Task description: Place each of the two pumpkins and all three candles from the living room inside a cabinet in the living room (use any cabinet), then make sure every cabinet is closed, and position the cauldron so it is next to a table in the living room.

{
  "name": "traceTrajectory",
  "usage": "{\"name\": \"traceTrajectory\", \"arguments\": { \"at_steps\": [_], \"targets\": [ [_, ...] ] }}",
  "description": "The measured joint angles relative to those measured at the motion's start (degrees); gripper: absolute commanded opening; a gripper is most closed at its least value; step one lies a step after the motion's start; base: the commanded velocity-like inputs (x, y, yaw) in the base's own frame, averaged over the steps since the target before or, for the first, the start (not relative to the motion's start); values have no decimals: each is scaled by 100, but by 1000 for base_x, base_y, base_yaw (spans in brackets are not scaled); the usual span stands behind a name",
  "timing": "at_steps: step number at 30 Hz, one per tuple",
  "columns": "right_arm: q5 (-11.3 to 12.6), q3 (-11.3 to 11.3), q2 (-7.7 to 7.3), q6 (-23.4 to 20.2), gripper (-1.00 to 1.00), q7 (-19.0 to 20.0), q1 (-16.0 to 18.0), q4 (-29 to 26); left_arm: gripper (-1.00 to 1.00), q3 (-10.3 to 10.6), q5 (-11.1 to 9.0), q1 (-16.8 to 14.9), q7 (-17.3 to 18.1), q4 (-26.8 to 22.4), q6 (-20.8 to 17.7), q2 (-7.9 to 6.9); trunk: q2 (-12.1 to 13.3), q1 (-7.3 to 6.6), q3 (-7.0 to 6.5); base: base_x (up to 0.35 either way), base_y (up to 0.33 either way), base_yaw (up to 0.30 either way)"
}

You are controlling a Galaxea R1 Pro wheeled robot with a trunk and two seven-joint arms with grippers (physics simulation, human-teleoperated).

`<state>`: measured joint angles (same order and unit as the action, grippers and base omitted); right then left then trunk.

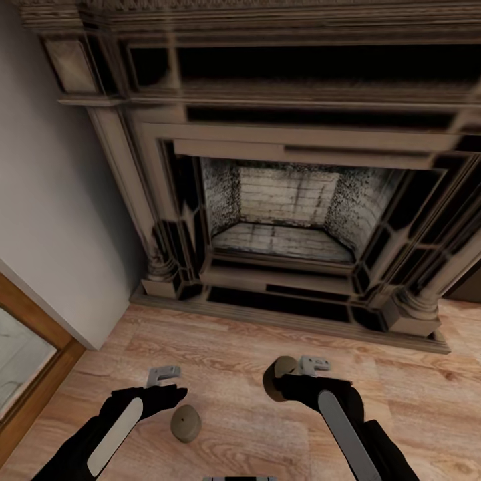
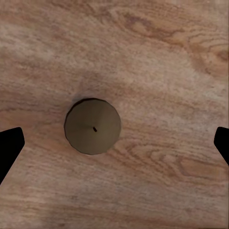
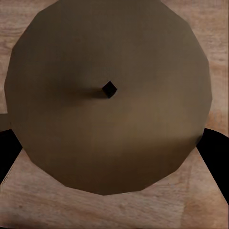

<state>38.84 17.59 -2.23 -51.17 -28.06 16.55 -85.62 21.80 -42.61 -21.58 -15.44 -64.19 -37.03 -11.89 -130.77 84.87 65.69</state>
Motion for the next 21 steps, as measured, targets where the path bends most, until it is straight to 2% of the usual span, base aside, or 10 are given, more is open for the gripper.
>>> {"name": "traceTrajectory", "arguments": {
  "at_steps": [5, 7, 8, 11, 13, 16, 21],
  "targets": [
    [5, 236, 1, -19, -100, 0, -6, -156, 100, 15, -6, 0, 0, 118, 218, 20, -200, 110, 90, 0, 0, 0],
    [29, 279, 4, -15, -100, 6, -4, -174, 100, 36, 42, 0, 0, 231, 292, 133, -281, 154, 126, 0, 0, 0],
    [13, 295, 2, -22, -100, 10, -4, -176, 100, 41, 141, -1, 0, 301, 323, 189, -321, 176, 144, 0, 0, 0],
    [20, 321, 2, -20, -100, 18, -4, -181, 100, 32, 664, -6, 0, 504, 462, 397, -441, 242, 198, 0, 0, 0],
    [23, 335, 5, -14, -100, 27, -3, -181, 100, 12, 919, -8, 0, 574, 549, 514, -521, 286, 234, 0, 0, 0],
    [31, 419, 1, -1, -100, 33, -2, -184, 100, -1, 1062, -9, 0, 614, 594, 581, -642, 352, 287, 0, 0, 0],
    [20, 554, 0, 42, -100, 35, -3, -185, 100, -25, 1108, -9, 0, 626, 609, 598, -842, 462, 377, 0, 0, 0]
  ]
}}
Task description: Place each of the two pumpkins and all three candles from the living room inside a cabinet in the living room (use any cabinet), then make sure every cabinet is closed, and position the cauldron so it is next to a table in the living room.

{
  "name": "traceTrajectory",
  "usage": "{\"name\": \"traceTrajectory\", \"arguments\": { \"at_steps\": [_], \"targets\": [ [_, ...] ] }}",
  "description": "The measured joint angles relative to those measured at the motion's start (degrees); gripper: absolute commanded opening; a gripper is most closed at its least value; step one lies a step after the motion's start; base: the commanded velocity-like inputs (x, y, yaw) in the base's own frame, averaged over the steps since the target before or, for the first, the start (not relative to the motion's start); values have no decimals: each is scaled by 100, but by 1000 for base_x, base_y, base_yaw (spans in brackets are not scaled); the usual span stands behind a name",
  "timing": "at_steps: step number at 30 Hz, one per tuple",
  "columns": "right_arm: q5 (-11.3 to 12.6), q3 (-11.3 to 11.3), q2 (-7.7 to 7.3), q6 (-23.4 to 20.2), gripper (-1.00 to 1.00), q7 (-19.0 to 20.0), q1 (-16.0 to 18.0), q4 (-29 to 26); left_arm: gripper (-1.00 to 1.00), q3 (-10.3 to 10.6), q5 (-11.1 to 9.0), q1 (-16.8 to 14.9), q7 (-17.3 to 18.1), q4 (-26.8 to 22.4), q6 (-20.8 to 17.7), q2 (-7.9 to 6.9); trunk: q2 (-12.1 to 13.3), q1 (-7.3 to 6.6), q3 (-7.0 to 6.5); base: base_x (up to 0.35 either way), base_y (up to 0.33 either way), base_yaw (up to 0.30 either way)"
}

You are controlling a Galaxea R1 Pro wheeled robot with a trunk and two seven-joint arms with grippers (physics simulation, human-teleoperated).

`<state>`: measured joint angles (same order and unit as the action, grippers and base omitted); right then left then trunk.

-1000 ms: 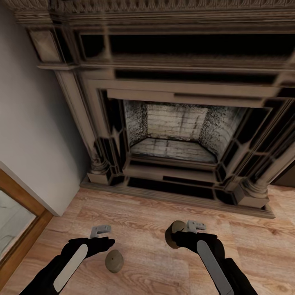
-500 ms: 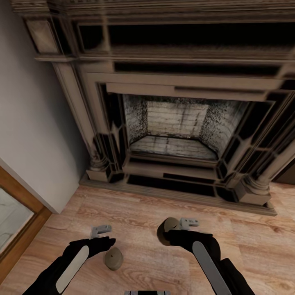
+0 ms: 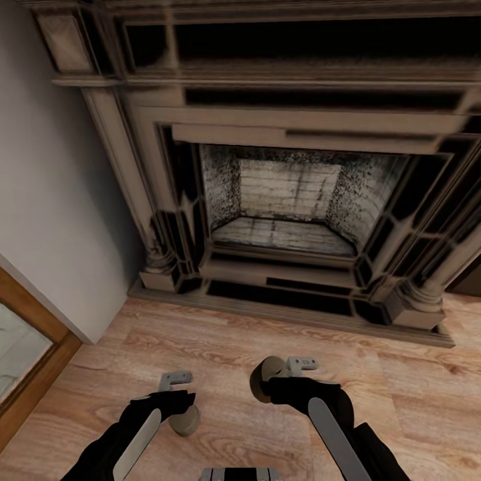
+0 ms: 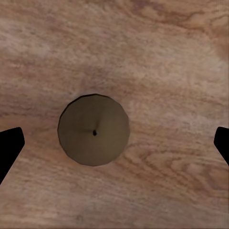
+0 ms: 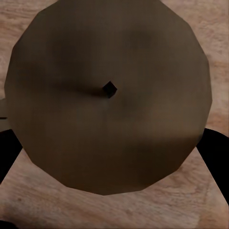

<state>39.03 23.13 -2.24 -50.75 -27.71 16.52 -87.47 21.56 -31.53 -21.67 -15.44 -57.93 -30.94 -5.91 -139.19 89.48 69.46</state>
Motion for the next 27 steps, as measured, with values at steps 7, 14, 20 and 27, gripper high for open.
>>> {"name": "traceTrajectory", "arguments": {
  "at_steps": [7, 14, 20, 27],
  "targets": [
    [-3, 26, 0, 5, -100, 0, -1, 8, 100, -7, 5, 0, 0, 1, 2, 1, -281, 154, 126, 0, 0, 0],
    [-4, 22, 0, -9, -100, 0, 1, 9, 100, -7, 5, 0, 0, 3, 2, 8, -408, 231, 268, 0, 0, 0],
    [-5, 22, 0, 3, -100, 6, 3, 12, 100, 0, 5, 0, 7, 2, 3, 9, -416, 246, 401, 0, 0, 0],
    [3, 14, 0, 7, -100, 23, 3, 17, 100, 2, 21, 0, 9, 2, 3, 9, -425, 264, 556, 0, 0, 0]
  ]
}}
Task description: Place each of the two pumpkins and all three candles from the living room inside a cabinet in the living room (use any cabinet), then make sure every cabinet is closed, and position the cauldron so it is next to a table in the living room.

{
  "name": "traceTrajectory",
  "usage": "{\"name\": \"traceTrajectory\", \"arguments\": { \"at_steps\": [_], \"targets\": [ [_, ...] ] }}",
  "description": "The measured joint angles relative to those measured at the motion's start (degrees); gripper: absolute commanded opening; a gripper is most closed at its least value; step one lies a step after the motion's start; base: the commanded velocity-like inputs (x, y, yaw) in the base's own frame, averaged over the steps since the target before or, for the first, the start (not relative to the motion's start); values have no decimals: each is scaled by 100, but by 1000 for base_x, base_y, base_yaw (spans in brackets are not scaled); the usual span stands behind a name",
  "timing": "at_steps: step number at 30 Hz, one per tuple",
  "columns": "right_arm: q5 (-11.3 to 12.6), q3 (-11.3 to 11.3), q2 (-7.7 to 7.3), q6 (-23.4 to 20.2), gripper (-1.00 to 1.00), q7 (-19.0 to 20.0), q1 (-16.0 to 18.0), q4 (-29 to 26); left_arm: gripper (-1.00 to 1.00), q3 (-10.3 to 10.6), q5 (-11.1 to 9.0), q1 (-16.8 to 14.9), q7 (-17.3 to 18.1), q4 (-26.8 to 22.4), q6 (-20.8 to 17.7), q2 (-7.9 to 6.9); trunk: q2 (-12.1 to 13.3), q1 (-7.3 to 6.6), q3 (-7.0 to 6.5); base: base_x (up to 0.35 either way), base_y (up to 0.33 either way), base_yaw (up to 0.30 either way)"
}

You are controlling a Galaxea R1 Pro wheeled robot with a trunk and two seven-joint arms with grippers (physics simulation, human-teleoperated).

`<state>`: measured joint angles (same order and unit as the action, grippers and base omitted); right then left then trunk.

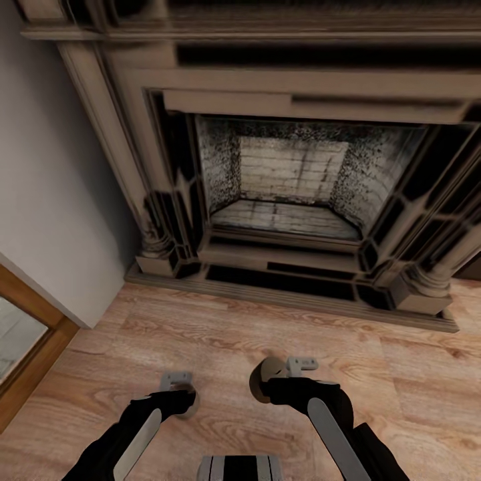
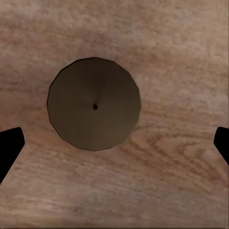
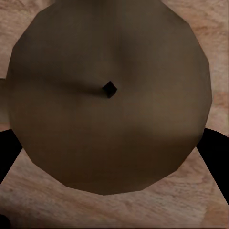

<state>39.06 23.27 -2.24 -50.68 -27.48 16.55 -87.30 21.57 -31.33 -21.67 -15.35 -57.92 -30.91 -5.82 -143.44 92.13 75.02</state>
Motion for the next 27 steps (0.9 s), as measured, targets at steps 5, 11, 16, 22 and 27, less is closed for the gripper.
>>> {"name": "traceTrajectory", "arguments": {
  "at_steps": [5, 11, 16, 22, 27],
  "targets": [
    [1, -4, 0, 0, -100, 3, 0, 5, 100, 3, 10, 0, 0, 0, -1, 0, -7, 13, 111, 0, 0, 0],
    [2, -9, 0, 0, -100, 3, -1, 9, 100, 8, 17, 0, 0, 0, 0, 0, -15, 28, 244, 0, 0, 0],
    [1, -10, 0, -8, -100, 3, -3, 9, 100, 1, 12, 0, 0, 1, -1, -6, -22, 41, 355, 0, 0, 0],
    [1, -10, -3, -9, -100, 3, -1, 9, 100, -6, -18, 0, 33, 0, -1, -9, -30, 57, 488, 0, 0, 0],
    [2, -10, -6, -6, -100, 3, -1, 10, 100, -8, -31, 0, 51, 0, -1, -9, -30, 56, 488, 0, 0, 0]
  ]
}}
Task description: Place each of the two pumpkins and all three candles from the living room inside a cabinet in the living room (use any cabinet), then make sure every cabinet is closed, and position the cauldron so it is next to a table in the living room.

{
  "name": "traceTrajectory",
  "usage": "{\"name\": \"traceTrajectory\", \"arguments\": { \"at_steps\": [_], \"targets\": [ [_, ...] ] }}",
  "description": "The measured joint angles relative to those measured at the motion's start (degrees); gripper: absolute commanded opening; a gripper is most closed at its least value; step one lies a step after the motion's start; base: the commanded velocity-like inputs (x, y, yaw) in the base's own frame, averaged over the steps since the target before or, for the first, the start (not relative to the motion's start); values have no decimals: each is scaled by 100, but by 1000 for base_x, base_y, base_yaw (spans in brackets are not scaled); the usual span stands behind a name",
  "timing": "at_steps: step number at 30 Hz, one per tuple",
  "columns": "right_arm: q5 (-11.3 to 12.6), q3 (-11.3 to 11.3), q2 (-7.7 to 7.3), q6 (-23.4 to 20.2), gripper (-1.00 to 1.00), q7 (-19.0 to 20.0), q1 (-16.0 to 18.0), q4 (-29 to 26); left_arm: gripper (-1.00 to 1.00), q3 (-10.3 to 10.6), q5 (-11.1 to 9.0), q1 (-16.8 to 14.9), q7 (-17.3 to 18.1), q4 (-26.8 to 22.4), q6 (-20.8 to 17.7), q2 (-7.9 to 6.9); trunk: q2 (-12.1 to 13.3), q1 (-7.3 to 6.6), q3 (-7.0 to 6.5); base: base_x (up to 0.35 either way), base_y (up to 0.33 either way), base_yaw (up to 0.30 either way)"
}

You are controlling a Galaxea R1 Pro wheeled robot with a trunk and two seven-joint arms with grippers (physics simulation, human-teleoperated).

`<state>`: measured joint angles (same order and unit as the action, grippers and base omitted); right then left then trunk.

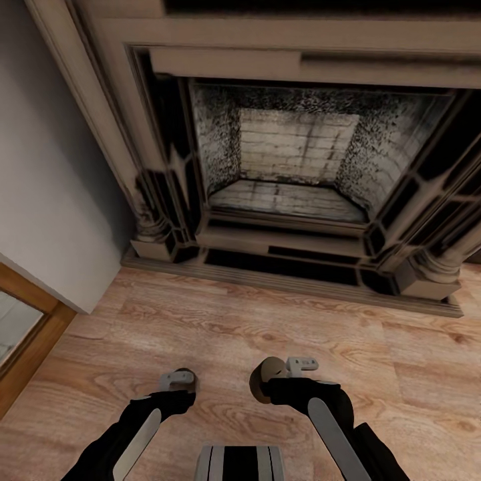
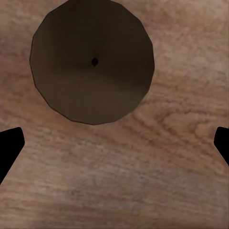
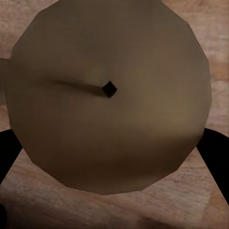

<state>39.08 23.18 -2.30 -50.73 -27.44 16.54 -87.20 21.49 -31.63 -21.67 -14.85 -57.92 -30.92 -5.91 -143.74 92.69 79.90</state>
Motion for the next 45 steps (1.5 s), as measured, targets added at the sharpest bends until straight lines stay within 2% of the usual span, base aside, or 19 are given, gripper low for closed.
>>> {"name": "traceTrajectory", "arguments": {
  "at_steps": [15, 32, 45],
  "targets": [
    [-9, 0, -3, -2, -100, 0, 1, 3, 100, -1, -3, 0, 10, -1, -10, -2, 0, -1, 0, 52, 61, 0],
    [0, 0, 4, -9, -100, 0, -1, 3, 100, 0, 16, 0, 11, 0, -9, 0, 0, -1, 0, 143, 39, 0],
    [-1, 0, -3, -16, -100, 0, 1, 5, 100, 0, 16, 0, 11, 0, 0, 0, -1, 3, 22, 13, 0, 0]
  ]
}}
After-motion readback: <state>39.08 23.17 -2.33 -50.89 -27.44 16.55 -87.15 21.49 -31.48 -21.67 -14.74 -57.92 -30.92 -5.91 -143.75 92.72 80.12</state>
